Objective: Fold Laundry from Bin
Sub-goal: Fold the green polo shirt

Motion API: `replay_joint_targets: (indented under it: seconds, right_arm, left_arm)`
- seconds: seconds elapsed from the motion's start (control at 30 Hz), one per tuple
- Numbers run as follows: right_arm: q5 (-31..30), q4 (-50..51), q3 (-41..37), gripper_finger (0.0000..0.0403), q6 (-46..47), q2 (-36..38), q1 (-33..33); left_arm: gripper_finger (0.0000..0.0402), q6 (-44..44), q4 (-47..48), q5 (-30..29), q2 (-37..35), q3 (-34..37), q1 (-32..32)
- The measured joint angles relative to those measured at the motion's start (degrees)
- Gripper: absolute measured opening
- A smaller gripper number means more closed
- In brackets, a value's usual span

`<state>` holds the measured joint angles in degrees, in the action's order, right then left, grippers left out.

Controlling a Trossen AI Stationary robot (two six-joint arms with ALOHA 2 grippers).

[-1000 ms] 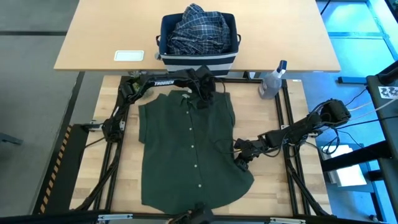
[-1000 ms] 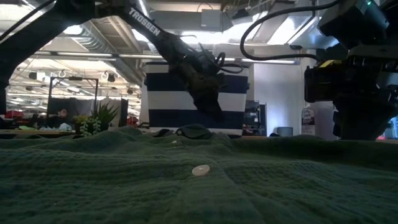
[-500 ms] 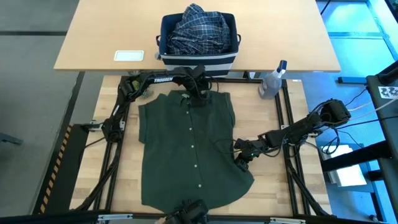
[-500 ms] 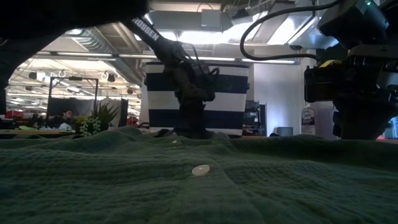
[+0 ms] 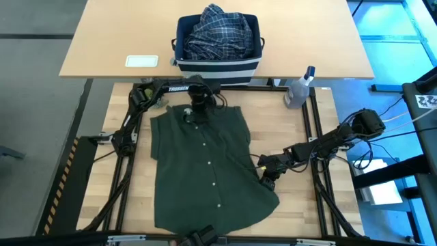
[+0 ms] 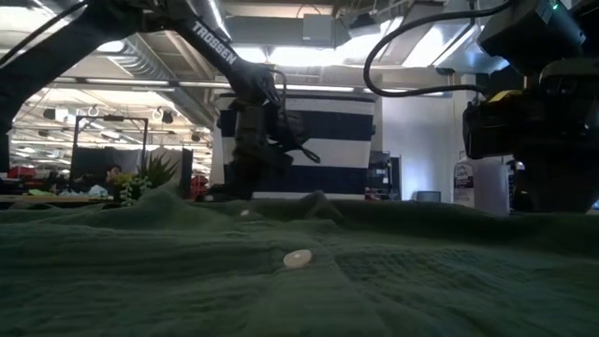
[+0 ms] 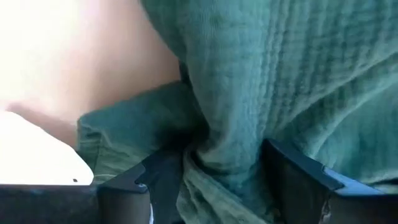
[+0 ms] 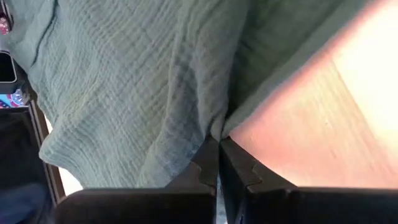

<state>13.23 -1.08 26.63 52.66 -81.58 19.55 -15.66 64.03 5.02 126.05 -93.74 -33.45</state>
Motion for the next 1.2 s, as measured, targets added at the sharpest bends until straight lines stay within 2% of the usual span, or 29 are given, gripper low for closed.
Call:
replay_joint_targets:
  seconds: [0.3,0.5,0.73,0.93,1.2]
  right_arm:
    - [1.27,1.31,0.00,0.0001,0.64,0.00,0.00]
    - [1.15,1.57,0.00,0.0001,-0.43,0.02,0.00]
    - [0.85,1.60,0.00,0.0001,-0.66,0.04,-0.02]
    - [0.33,1.48,0.00,0.0001,-0.65,0.04,-0.02]
    - [0.31,1.25,0.00,0.0001,-0.35,0.04,-0.02]
  left_arm:
    - [0.0213,-0.02,1.49,-0.55,-1.59,3.59,3.07]
    - [0.0213,0.07,0.62,-1.17,-7.65,2.18,3.69]
    - [0.0213,-2.79,-9.44,-2.24,-12.82,1.89,3.64]
    - [0.0213,-5.74,-18.57,0.59,-8.97,1.87,3.47]
    - [0.0213,-4.55,-24.88,0.23,-3.34,1.89,0.83]
